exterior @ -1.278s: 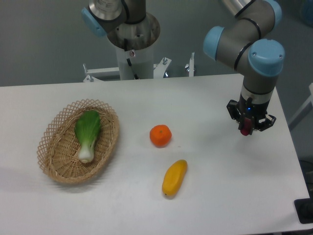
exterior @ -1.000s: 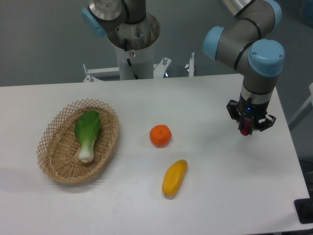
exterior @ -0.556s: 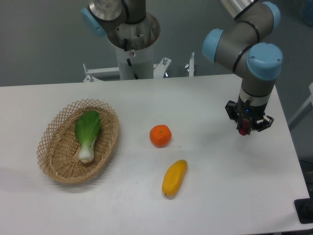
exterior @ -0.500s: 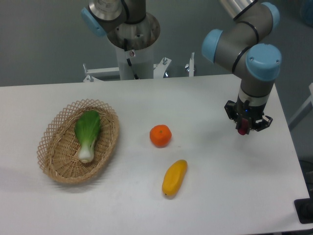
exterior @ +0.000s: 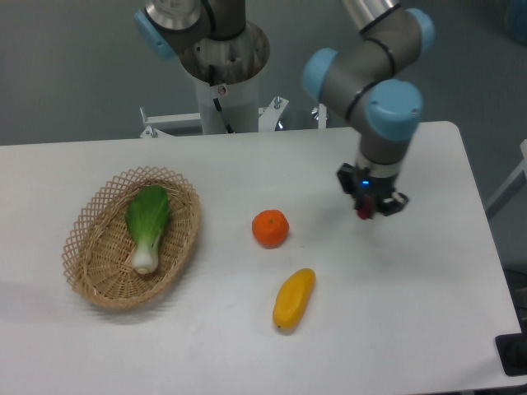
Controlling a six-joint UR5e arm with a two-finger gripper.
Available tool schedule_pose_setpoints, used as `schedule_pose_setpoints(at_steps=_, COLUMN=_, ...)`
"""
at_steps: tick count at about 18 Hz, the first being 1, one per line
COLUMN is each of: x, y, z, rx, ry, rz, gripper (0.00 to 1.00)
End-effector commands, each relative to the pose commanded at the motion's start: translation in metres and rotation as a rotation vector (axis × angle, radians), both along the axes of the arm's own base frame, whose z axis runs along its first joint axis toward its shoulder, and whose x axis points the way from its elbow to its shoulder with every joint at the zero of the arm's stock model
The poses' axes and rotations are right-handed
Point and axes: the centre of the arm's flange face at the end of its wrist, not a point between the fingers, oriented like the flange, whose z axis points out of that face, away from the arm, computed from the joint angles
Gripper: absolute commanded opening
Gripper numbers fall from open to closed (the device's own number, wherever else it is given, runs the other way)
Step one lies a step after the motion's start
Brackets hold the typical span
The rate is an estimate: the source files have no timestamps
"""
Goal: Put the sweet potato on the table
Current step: 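Move the gripper holding the sweet potato toward the orange, then lower the sweet potato beside the orange and open the gripper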
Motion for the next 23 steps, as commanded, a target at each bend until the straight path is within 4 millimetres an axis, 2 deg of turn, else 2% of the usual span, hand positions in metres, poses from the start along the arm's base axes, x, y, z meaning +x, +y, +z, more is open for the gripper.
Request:
schedule_pose_setpoints(at_steps=6, x=0.062, y=0.007, z=-0.028, rx=-0.038, ry=-0.065, rz=-0.070, gripper=0.15)
schedule_pose_setpoints(at_steps=9, x=0.077, y=0.006, z=-0.038, rx=-0.043, ry=-0.073, rz=-0.086, gripper=0.23)
schedule_pose_setpoints(at_steps=13, x=0.082, y=0.011, z=-0.038, rx=-0.038, ry=-0.067, rz=-0.101, gripper=0.50)
schedule_pose_setpoints(at_steps=14, x=0.082, y=0.011, z=-0.038, rx=-0.038, ry=-0.067, rz=-0.101, gripper=0.58)
schedule_pose_setpoints(at_steps=15, x=0.081, y=0.011, z=-0.038, rx=-0.038, ry=-0.067, rz=-0.106, gripper=0.75)
schedule_pose_setpoints(at_steps=18, x=0.080, y=0.013, z=-0.035, rx=-0.033, ry=-0.063, rz=-0.126, gripper=0.98)
schedule_pose_setpoints(at_steps=20, x=0.075, y=0.015, z=-0.030, rx=-0.026, ry=-0.052, rz=-0.124, gripper=1.00)
schedule_pose_setpoints(at_steps=23, x=0.053, y=0.026, z=-0.006, rx=0.004, ry=-0.002, rz=-0.118, gripper=1.00)
